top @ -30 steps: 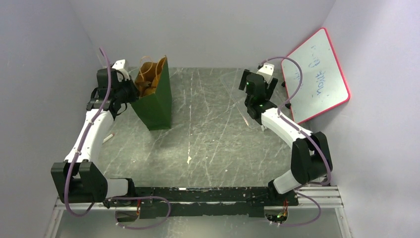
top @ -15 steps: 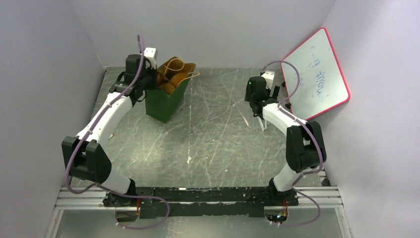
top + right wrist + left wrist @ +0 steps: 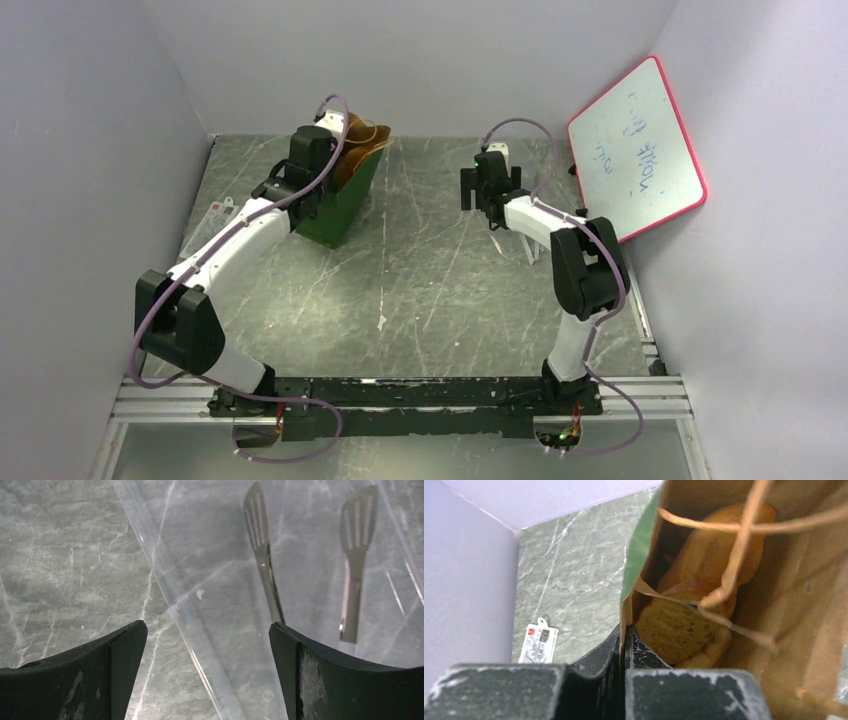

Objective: Take the fake bread out of the paper bag
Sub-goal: Move the container to the center of the board.

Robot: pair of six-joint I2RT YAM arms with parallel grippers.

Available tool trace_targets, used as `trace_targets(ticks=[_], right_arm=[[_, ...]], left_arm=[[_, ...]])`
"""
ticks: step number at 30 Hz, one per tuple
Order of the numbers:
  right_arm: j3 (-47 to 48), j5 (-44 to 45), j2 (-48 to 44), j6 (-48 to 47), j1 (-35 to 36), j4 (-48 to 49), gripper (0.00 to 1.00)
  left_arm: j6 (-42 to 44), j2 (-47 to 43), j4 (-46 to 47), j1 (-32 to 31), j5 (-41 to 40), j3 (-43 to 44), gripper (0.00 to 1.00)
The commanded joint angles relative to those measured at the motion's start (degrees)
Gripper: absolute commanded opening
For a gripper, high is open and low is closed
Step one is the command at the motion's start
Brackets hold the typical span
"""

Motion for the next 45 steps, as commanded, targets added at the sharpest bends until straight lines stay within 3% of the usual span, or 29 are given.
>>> trace_targets(ticks=[1,12,20,27,34,39,45], right_arm=[[2.48,-2.62,3.67,-1.50,0.84,-1.10,0.98],[9.32,-2.74,14.25,-3.67,1.74,-1.55,0.90],[12.80,-5.89,17.42,-3.92,1.82,-4.21,0.57],[15.63,-8.41,18.92,-3.55,3.54,-5.73,0.40],[20.64,-8.19,22.42,-0.68,7.78,-7.27,0.34],[23.84,-9.28,24.77,1.89,11.38,-7.38,0.34],[28.07,-10.83,27.42,4.78,13.69,-8.02,0.34]], left_arm=[[1.98,-2.88,3.57,-0.67,-7.32,-0.72,0.07],[-1.33,-4.06,1.01,-0.75,-10.38,-0.79,0.07],[-1.63,-5.60,0.91,-0.75,-12.50,-2.00,0.07],[0.86,-6.24,3.03,-0.66,-15.01,-1.81,0.07],[4.62,-5.50,9.49,0.27,-16.03,-2.57,0.07],[7.91,-6.32,19.34,0.31,-15.77,-6.65,0.07],[9.27,-7.23,23.67,0.30,-16.58,-10.23,0.07]])
